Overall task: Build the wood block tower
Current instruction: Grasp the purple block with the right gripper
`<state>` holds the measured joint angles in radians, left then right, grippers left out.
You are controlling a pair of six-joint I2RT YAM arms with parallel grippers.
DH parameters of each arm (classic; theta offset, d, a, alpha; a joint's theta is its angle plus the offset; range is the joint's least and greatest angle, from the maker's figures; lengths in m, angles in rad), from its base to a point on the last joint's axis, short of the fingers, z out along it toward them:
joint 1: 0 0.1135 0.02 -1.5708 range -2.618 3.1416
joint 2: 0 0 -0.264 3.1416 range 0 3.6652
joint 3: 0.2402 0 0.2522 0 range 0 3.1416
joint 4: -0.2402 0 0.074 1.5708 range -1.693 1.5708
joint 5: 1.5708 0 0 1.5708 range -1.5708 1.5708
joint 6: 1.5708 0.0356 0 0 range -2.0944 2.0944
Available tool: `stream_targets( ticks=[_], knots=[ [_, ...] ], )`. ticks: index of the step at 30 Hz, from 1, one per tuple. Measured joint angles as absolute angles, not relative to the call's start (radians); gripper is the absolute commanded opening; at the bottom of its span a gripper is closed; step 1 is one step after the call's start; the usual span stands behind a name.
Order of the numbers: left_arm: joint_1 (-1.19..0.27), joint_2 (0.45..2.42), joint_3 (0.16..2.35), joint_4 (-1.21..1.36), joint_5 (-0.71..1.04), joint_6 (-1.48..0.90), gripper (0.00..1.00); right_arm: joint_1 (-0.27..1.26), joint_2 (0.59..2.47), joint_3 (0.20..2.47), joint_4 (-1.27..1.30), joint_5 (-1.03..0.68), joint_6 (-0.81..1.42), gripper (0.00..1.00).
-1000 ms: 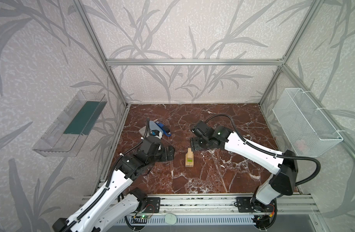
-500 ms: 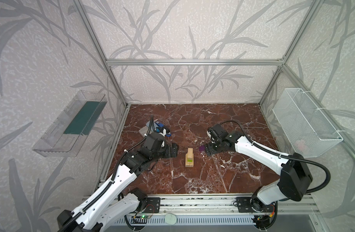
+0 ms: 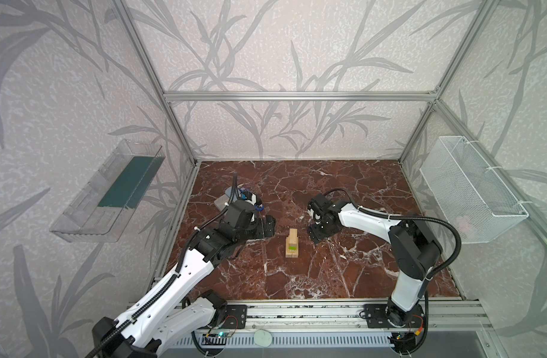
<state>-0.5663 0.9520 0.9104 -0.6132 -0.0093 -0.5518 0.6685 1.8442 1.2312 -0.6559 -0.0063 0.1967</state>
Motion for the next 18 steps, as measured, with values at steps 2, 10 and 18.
stream_targets(
  ticks=[2, 10, 18],
  knots=[
    [-0.566, 0.952, 0.91, -0.613, -0.017, -0.552, 0.99, 0.666, 1.864, 1.249, -0.655, 0.002, 0.187, 0.84],
    [-0.56, 0.952, 0.91, -0.614, -0.038, -0.551, 1.0, 0.656, 1.905, 1.291, -0.654, 0.043, 0.164, 0.84],
    [-0.554, 0.952, 0.91, -0.616, -0.049, -0.551, 0.99, 0.634, 1.982, 1.372, -0.652, 0.078, 0.149, 0.82]
  ],
)
